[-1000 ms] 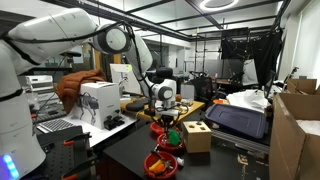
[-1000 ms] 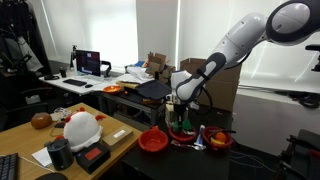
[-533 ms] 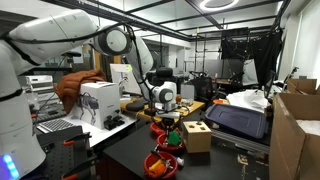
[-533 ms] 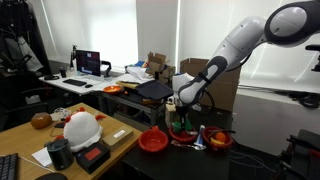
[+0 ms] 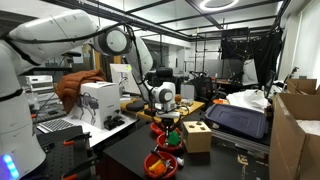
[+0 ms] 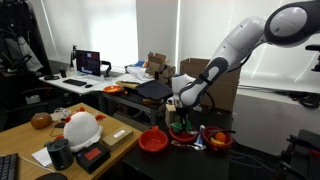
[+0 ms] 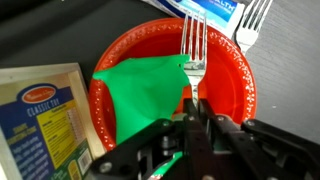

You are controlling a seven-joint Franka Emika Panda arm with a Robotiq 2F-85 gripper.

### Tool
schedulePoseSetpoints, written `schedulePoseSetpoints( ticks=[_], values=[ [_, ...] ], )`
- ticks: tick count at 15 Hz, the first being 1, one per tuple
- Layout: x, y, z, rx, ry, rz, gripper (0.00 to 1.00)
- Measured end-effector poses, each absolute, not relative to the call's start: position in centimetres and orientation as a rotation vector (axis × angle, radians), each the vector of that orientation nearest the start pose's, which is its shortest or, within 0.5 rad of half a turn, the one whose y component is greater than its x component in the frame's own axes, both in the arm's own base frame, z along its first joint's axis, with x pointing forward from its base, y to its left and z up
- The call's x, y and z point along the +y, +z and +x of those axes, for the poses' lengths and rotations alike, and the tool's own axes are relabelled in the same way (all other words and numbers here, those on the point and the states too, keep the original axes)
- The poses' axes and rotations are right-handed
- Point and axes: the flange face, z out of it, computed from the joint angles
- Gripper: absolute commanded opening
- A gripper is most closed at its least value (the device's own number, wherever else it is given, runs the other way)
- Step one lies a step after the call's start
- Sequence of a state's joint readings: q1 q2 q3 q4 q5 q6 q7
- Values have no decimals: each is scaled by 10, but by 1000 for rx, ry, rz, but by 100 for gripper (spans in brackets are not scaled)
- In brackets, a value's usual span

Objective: Put the silver fork in the red bowl in the middle.

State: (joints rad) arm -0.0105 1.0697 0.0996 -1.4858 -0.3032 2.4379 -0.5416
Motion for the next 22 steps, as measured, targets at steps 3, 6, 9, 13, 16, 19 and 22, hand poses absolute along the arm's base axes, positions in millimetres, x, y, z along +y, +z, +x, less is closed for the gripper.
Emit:
schedulePoseSetpoints(
  ticks=[3,6,9,13,16,19,22],
  values=[
    [59,23,670,-1338,206,-2912,2],
    [71,23,669,-1379,206,-2895,2],
    [83,23,668,-1406,205,-2884,2],
    [89,23,667,-1433,207,-2877,2],
    [84,22,667,-1470,220,-2885,2],
    [74,22,669,-1497,232,-2902,2],
    [69,24,671,-1509,234,-2911,2]
  ],
)
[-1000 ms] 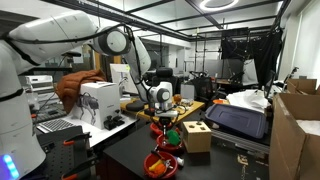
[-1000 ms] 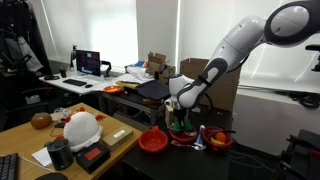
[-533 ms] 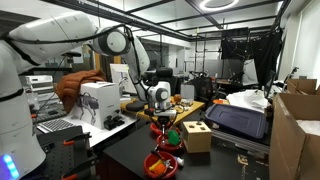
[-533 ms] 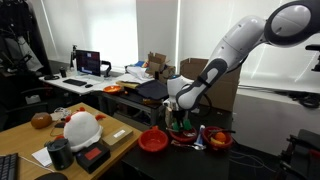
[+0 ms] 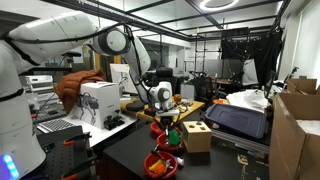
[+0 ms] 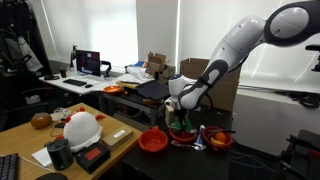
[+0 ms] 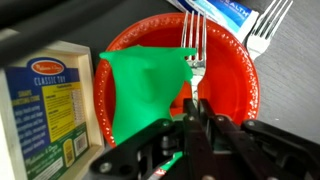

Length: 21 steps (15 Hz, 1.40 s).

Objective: Put the silver fork in the red bowl in the middle.

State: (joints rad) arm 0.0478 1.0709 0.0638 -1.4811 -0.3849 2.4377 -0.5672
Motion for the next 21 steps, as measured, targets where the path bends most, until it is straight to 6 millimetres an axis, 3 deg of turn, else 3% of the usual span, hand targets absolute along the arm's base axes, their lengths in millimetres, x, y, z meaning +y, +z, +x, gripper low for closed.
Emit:
schedulePoseSetpoints(
  ticks=[9,10,12,19,21],
  values=[
    [77,24,671,-1581,233,-2867,4],
    [79,24,671,-1584,233,-2866,34],
    [81,23,670,-1590,234,-2862,41],
    [79,17,667,-1584,253,-2860,94],
    [78,16,667,-1582,255,-2861,100]
  ],
)
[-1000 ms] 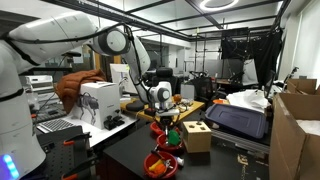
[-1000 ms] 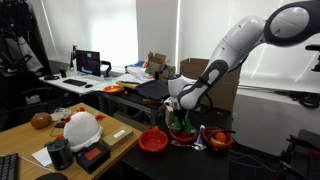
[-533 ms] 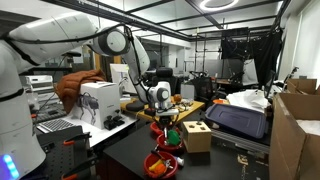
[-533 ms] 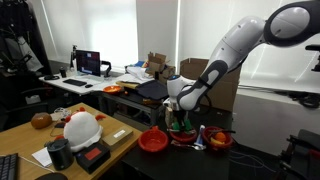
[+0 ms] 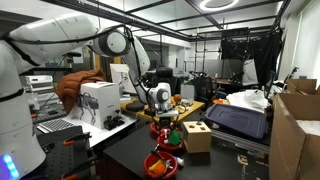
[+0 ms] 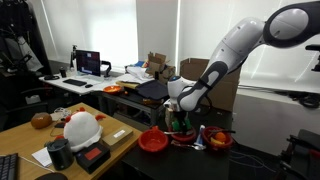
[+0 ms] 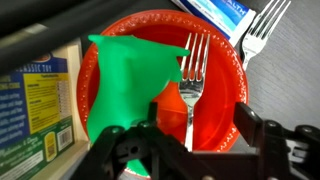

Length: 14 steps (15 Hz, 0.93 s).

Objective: Put the silver fork in the red bowl in the middle.

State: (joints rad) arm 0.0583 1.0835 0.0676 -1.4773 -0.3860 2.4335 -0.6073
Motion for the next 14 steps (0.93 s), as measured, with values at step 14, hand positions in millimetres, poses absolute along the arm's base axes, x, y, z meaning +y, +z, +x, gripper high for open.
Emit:
schedulePoseSetpoints(
  ticks=[14],
  values=[
    [98,49,656,-1437,418,-2807,100]
  ],
)
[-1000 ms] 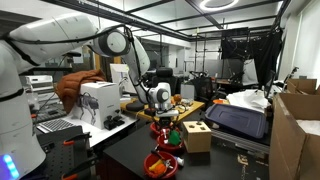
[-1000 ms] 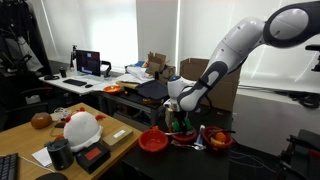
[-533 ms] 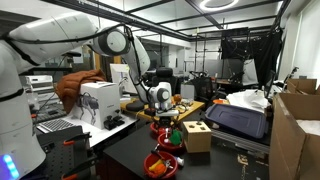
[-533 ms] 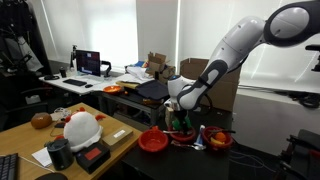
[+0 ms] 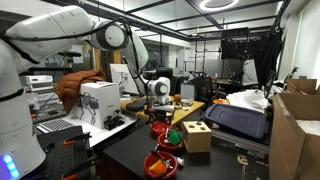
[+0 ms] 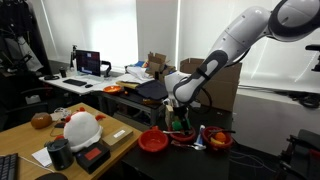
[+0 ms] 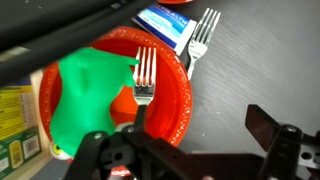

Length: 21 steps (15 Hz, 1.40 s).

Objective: Put the silver fork in the red bowl in the middle.

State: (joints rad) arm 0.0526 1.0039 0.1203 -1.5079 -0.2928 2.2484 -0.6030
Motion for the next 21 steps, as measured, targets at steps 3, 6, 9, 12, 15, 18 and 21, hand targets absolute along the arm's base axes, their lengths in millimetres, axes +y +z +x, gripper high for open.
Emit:
schedulePoseSetpoints(
  ticks=[3,6,9,12,15,18,21],
  values=[
    [114,65,646,-1376,459,-2783,100],
    [123,82,637,-1288,469,-2814,100],
    [126,100,626,-1175,472,-2874,100],
    [129,114,614,-1018,460,-2934,100],
    [132,122,602,-849,428,-2968,100],
    [133,127,592,-730,425,-2966,100],
    [131,124,585,-651,439,-2942,100]
  ],
)
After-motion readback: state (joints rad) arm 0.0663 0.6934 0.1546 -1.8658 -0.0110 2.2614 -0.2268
